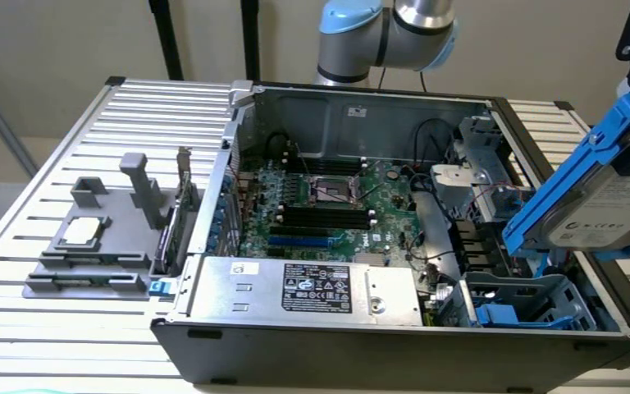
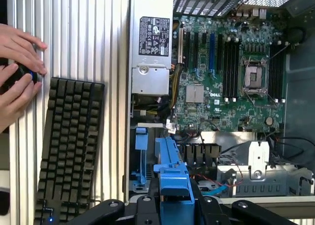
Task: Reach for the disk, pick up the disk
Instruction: 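Pick up the disk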
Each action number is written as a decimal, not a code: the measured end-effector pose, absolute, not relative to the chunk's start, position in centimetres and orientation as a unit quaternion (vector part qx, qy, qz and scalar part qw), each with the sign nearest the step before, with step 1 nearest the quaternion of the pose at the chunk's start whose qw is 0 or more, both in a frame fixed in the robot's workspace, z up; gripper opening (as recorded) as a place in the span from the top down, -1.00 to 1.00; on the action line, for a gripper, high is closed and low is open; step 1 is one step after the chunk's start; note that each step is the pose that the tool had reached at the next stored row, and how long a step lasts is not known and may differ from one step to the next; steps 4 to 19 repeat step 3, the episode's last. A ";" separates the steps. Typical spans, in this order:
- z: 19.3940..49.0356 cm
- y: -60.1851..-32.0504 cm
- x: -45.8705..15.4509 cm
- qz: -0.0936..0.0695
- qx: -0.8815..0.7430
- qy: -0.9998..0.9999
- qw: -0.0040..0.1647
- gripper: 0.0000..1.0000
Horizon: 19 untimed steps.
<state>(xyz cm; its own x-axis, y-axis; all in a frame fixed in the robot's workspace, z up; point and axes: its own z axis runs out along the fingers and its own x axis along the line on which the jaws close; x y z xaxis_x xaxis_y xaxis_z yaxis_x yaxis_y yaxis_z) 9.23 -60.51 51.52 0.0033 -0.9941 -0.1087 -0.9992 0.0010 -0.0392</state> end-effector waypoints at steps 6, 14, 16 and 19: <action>51.5 -60.5 9.2 0.025 -0.706 0.706 0.052 0.35; 51.5 -60.5 9.2 0.025 -0.706 0.706 0.052 0.35; 51.5 -60.5 9.2 0.025 -0.706 0.706 0.052 0.35; 51.5 -60.5 9.2 0.025 -0.706 0.706 0.052 0.35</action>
